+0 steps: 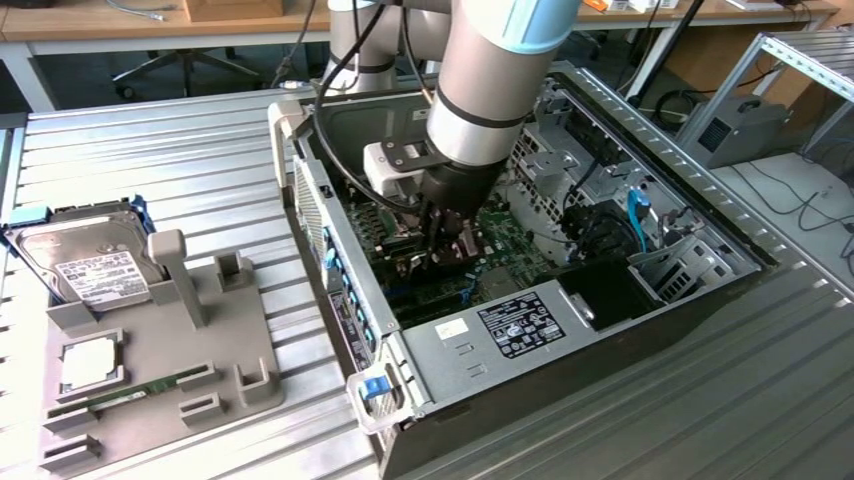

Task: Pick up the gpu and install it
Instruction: 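Insert the gpu into the slot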

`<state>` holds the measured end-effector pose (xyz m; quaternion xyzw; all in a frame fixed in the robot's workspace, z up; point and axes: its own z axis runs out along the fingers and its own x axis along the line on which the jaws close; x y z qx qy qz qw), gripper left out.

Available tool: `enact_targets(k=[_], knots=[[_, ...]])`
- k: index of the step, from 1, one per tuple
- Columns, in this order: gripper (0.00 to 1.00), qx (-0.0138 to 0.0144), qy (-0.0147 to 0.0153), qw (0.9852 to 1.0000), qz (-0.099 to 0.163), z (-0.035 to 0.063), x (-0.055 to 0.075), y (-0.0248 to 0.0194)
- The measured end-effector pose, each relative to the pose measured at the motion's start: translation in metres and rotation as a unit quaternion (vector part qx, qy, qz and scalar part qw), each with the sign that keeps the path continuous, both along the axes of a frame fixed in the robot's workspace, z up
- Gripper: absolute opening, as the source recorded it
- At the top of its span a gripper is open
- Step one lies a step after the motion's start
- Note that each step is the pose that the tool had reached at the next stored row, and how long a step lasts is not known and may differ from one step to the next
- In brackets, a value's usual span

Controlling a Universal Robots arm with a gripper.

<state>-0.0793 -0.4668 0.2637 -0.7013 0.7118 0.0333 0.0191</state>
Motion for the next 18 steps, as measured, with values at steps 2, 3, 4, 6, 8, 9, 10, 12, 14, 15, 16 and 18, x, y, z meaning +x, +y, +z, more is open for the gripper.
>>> enact_targets(k=[2, 3, 4, 6, 8, 9, 10, 12, 14, 15, 16, 18], knots=[[0.27, 0.0000, 0.0000, 1.0000, 0.000, 0.0000, -0.0008, 0.0000], [0.27, -0.0001, -0.0001, 1.0000, 0.000, 0.0001, -0.0013, 0.0000], [0.27, 0.0000, -0.0002, 1.0000, 0.000, 0.0000, -0.0016, 0.0000], [0.27, 0.0000, -0.0004, 1.0000, 0.000, 0.0000, -0.0022, 0.0000], [0.27, 0.0000, -0.0005, 1.0000, 0.000, 0.0000, -0.0027, 0.0000], [0.27, 0.0000, -0.0006, 1.0000, 0.000, 0.0000, -0.0031, 0.0000], [0.27, 0.0000, -0.0005, 1.0000, 0.000, 0.0000, -0.0034, 0.0000], [0.27, 0.0000, -0.0007, 1.0000, 0.000, 0.0000, -0.0034, 0.0000], [0.27, 0.0000, -0.0007, 1.0000, 0.000, 0.0000, -0.0034, 0.0000], [0.27, 0.0000, -0.0007, 1.0000, 0.000, 0.0000, -0.0034, 0.0000], [0.27, 0.0000, -0.0007, 1.0000, 0.000, 0.0000, -0.0034, 0.0000], [0.27, 0.0000, -0.0007, 1.0000, 0.000, 0.0000, -0.0034, 0.0000]])
